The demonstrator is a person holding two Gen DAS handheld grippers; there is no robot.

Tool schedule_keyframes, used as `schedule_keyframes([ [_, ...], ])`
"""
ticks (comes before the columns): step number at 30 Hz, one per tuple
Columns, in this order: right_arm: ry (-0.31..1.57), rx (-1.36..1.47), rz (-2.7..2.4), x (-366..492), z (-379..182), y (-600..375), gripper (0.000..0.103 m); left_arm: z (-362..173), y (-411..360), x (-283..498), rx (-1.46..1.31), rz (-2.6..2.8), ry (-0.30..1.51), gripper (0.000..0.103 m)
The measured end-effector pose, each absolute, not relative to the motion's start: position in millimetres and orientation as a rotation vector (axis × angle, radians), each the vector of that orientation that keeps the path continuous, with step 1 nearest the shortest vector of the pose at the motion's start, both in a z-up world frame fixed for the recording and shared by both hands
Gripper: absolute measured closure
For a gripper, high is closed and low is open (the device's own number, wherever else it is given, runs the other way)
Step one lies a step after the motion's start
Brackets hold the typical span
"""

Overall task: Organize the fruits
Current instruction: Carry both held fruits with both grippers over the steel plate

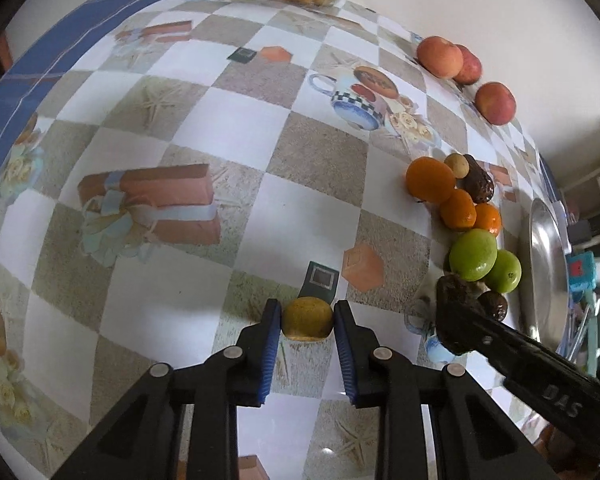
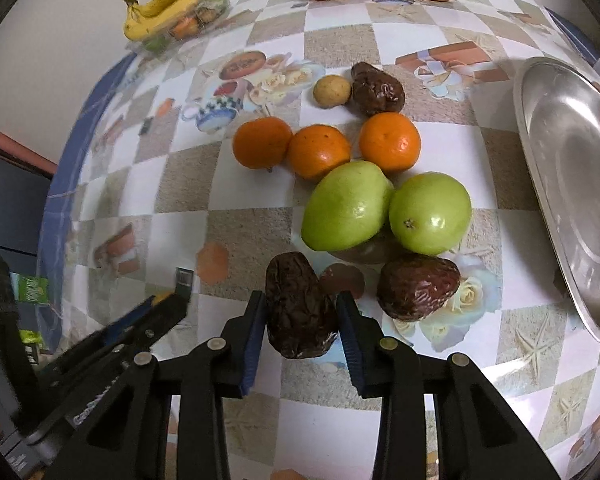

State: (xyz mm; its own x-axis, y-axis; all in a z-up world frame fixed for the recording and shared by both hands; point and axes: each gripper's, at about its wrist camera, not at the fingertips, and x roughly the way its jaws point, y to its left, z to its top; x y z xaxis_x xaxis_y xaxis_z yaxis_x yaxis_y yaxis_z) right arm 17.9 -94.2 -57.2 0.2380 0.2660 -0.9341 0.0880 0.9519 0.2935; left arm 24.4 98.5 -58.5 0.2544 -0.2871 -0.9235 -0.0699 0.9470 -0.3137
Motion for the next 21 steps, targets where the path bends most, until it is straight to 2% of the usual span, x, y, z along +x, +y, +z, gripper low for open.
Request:
schedule_keyframes([
  [12, 1.128, 0.288, 0.072, 42, 28, -126, 0.066, 8, 56, 71, -0.326, -0.168, 1.248, 0.074],
  [21, 1.089, 0.283, -0.048, 81, 32, -183, 0.066, 23, -8, 108, -0.246, -0.203, 1.217, 0.074],
])
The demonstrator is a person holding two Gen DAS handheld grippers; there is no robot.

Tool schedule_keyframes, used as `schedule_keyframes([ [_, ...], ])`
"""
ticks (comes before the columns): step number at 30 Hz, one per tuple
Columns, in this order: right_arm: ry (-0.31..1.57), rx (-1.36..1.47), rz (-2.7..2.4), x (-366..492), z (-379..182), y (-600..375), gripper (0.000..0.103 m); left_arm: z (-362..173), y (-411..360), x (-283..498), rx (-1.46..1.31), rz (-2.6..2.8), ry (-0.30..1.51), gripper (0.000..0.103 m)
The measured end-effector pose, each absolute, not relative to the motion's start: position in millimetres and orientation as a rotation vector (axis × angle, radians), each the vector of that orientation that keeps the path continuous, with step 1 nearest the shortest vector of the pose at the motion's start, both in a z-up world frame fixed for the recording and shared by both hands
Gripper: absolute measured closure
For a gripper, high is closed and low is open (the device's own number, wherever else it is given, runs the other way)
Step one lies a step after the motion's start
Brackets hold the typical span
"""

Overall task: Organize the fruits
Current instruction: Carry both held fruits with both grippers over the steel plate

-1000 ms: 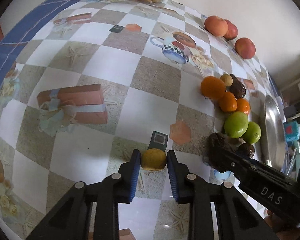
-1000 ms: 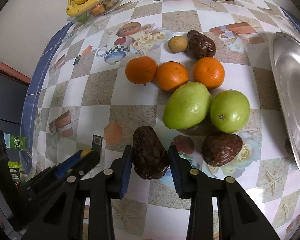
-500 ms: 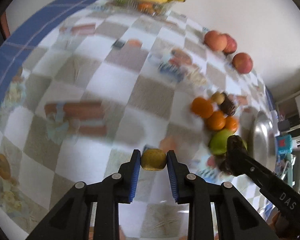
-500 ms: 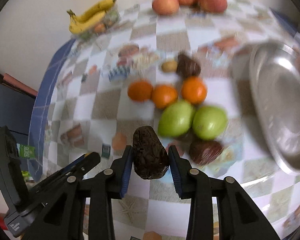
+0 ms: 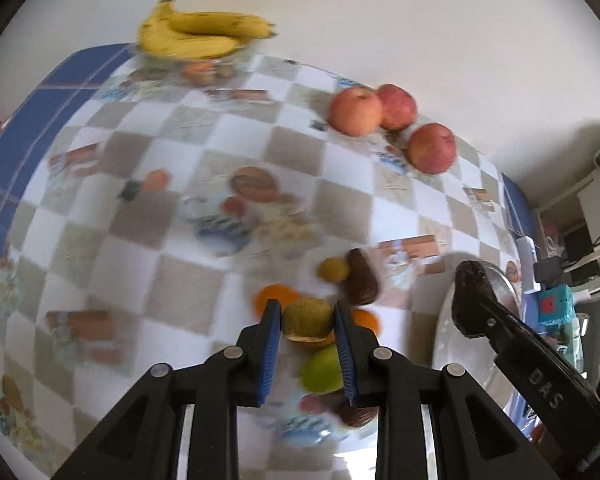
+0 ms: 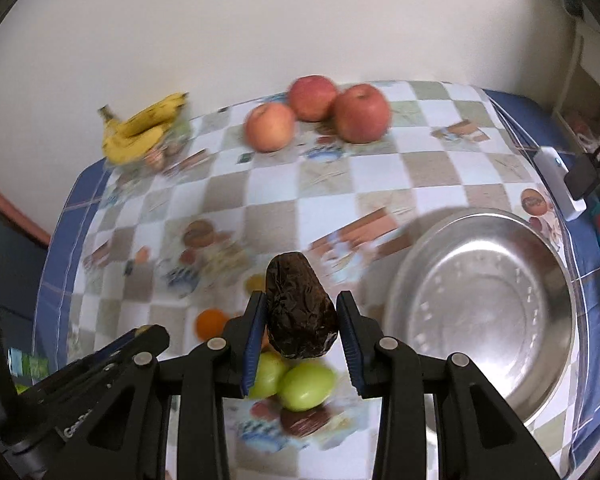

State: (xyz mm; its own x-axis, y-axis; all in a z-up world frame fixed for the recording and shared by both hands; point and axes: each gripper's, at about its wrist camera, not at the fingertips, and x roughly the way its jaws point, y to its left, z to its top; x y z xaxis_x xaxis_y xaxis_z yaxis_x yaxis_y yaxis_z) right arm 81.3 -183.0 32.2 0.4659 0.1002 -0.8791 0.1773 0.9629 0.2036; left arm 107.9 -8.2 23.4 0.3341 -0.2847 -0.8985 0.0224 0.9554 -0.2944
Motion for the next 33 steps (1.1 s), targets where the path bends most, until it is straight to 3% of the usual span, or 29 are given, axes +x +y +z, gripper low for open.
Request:
schedule_keyframes([
  [19, 1.066, 0.396, -0.360, 72, 25, -330, 0.065, -6, -186, 103, -0.024, -0.515, 1.244, 0.074],
  [33, 1.123, 0.551, -0.432, 66, -26, -363, 0.065, -42, -238, 98, 0.106, -0.530, 1.259, 0.074],
])
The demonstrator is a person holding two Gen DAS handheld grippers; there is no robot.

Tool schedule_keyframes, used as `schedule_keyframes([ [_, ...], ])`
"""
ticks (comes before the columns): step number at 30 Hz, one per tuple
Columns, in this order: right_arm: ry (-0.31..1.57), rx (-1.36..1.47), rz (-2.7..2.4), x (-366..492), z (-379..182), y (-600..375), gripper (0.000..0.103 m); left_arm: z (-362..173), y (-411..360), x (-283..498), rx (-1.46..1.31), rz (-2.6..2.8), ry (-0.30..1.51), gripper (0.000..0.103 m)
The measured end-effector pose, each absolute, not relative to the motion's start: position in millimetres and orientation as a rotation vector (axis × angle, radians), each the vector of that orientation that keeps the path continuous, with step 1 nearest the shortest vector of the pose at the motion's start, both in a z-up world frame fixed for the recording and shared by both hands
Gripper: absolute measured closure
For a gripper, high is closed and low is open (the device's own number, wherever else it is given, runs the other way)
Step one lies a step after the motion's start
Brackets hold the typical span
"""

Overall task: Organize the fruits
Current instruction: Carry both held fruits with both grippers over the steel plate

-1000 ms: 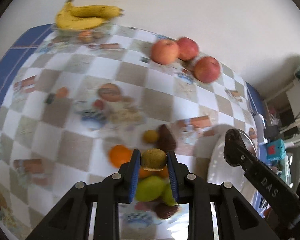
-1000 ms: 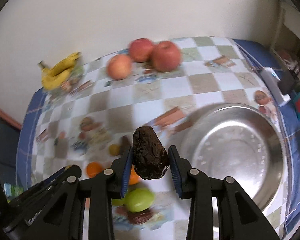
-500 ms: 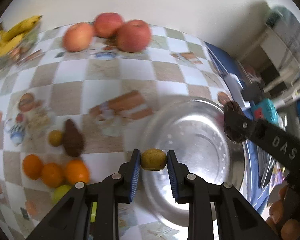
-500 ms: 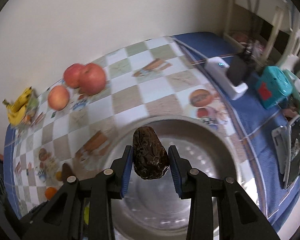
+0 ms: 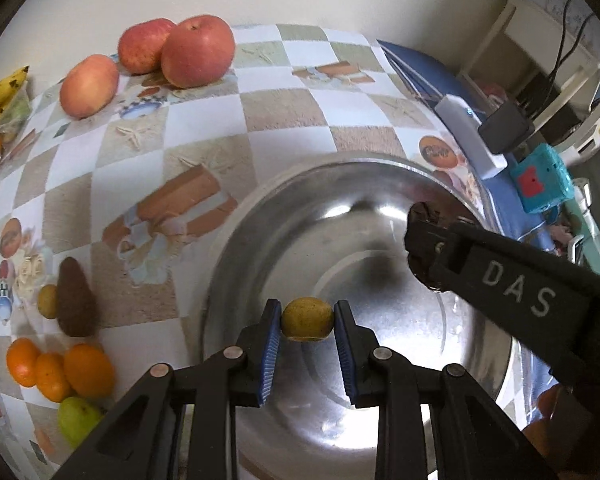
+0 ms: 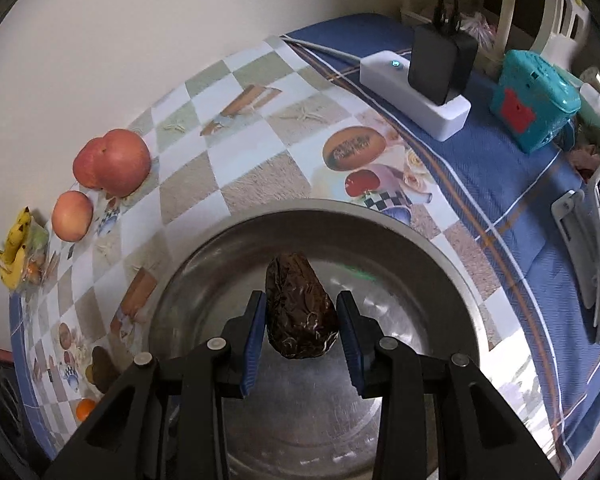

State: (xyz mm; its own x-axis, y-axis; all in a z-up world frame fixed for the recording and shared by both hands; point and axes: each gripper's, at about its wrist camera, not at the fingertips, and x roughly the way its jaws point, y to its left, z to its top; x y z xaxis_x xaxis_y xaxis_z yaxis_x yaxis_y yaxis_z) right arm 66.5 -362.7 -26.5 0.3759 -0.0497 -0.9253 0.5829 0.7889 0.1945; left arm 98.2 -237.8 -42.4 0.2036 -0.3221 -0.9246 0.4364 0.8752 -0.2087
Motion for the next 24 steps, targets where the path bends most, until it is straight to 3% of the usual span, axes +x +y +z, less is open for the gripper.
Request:
schedule_keyframes([
  [24, 1.195, 0.566, -0.451, 67, -59, -367, 0.065, -57, -229, 109, 0.037, -0.502, 1.290, 0.073],
])
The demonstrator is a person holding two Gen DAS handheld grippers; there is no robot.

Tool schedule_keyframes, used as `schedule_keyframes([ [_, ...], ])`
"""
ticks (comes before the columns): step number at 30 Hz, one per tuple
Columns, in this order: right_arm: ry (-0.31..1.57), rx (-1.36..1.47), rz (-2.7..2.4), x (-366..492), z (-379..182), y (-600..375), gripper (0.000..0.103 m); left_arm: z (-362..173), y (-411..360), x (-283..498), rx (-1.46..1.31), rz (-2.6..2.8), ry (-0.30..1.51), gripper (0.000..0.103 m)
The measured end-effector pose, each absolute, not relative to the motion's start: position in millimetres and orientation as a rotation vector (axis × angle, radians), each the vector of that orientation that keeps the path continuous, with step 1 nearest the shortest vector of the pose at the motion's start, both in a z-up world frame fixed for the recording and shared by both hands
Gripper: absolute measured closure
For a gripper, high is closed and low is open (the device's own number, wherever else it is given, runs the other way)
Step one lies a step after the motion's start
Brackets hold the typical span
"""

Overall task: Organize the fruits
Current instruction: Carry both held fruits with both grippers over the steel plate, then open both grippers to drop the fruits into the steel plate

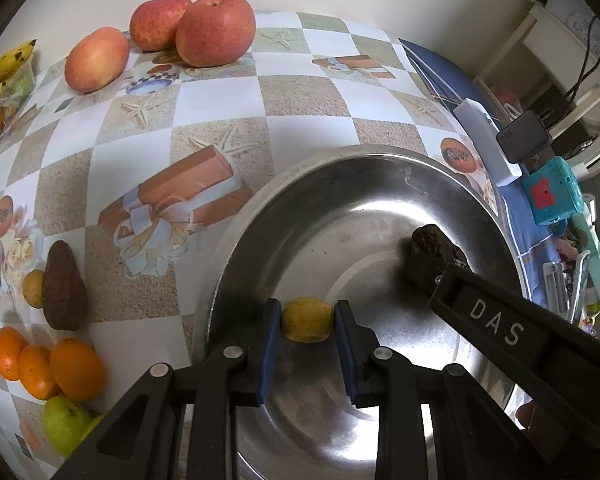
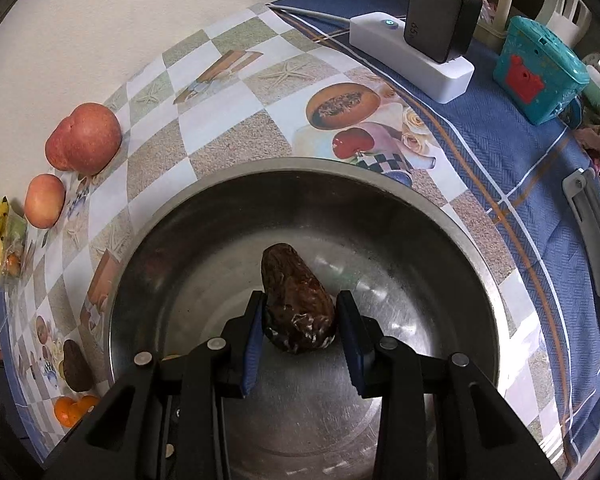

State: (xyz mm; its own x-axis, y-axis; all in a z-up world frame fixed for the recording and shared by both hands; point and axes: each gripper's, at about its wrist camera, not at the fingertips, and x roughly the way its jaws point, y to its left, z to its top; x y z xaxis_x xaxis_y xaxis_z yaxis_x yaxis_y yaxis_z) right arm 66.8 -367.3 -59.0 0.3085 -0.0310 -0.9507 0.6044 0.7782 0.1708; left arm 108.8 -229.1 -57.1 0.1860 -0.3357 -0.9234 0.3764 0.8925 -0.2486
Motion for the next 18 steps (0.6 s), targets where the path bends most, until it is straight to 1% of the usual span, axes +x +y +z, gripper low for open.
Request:
schedule_keyframes([
  [3, 1.204, 0.564, -0.453, 66, -58, -369, 0.063, -57, -227, 109, 0.019, -0.506, 1.295, 0.072],
  [6, 1.196, 0.560, -0.453, 66, -55, -369, 0.049, -56, -224, 109, 0.008, -0.506, 1.297, 0.068],
  [9, 1.178, 0.573, -0.448, 65, -49, -371, 0.049, -50, -221, 106, 0.000, -0.522, 1.286, 0.063],
  [11, 1.163, 0.572, -0.442, 65, -42, -370, 0.049, -44, -219, 104, -0.020, -0.546, 1.276, 0.056],
  [13, 1.150, 0.548, -0.442, 65, -34, -368, 0.048, -37, -217, 103, -0.045, -0.570, 1.266, 0.044],
  [18, 1.135, 0.525, -0.443, 66, -24, -365, 0.048, -20, -213, 98, -0.051, -0.584, 1.245, 0.043],
])
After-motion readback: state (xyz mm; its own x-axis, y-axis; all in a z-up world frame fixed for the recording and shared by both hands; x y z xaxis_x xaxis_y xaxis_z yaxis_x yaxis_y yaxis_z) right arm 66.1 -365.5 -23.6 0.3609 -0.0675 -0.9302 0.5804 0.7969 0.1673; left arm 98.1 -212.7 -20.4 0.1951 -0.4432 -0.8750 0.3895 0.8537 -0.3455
